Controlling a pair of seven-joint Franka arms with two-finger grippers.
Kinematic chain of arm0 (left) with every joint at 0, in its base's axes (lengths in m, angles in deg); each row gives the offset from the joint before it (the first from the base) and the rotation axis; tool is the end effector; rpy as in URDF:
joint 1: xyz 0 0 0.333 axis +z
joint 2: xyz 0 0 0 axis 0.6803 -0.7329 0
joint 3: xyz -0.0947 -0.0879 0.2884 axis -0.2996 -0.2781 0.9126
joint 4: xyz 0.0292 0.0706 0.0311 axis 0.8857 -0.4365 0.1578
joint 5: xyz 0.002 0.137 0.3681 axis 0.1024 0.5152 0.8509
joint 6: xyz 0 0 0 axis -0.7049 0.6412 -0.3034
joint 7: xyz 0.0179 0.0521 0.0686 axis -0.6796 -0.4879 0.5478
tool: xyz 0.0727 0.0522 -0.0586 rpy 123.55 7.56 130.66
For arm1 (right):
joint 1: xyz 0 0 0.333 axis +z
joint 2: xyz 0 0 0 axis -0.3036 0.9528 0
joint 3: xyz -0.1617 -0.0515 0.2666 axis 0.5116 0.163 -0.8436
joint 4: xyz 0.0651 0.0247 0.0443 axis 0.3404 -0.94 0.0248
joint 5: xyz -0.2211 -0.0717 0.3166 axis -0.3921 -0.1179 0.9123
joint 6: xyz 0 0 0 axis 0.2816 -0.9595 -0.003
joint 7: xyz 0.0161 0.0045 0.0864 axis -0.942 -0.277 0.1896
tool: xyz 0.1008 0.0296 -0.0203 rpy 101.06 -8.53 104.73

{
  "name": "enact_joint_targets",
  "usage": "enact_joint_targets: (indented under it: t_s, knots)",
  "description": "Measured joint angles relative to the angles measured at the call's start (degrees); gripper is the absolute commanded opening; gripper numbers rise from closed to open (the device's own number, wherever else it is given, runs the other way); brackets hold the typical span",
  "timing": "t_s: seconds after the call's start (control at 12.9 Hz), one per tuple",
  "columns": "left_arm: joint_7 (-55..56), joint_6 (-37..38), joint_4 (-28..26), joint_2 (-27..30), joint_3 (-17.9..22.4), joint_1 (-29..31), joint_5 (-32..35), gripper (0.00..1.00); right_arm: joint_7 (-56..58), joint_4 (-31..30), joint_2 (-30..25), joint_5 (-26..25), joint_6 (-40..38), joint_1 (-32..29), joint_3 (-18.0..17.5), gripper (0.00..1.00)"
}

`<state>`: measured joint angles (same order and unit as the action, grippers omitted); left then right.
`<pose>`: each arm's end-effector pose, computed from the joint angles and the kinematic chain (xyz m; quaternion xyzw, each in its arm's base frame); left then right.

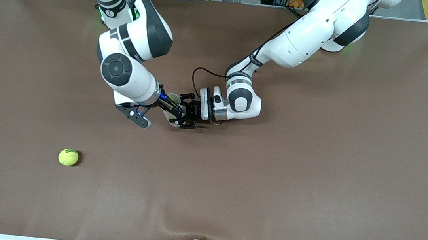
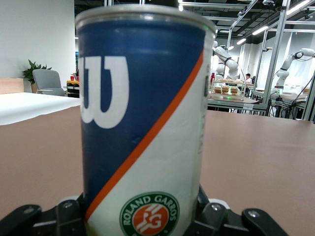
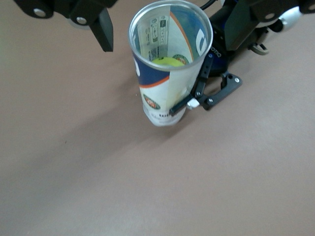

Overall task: Insert tennis ball vertically with right arm
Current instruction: 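Open the right gripper to drop the ball into the can, then move the right gripper to the second tennis ball and grasp it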

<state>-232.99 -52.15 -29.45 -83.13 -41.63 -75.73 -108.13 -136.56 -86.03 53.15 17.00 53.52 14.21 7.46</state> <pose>0.4713 -0.5461 0.1058 0.5752 -0.4599 0.4893 0.4671 0.5664 0.3144 0.3975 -0.9542 0.2795 0.1023 0.0318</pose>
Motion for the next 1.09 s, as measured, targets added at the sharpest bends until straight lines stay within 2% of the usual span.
enact_joint_targets:
  t_s: [0.39,0.62,0.78,1.09]
  knots:
    - [0.0,-0.05,0.03,0.0,0.01,-0.04,0.0,0.74,16.84,2.34,-2.8,-0.59,-1.77,-13.31,0.64,1.0]
    - [0.0,-0.06,0.03,0.0,0.02,-0.06,0.0,0.75,26.95,2.89,-1.13,-5.66,-1.47,-18.2,0.69,1.0]
    - [0.0,-0.07,0.04,0.0,0.02,-0.08,0.0,0.82,31.78,4.57,2.81,-7.66,-0.32,-20.57,0.69,1.0]
    - [-0.04,-0.11,-0.12,-0.02,0.03,-0.18,0.0,0.81,54.16,9.05,15.15,-8.19,9.24,-28.52,0.76,1.0]
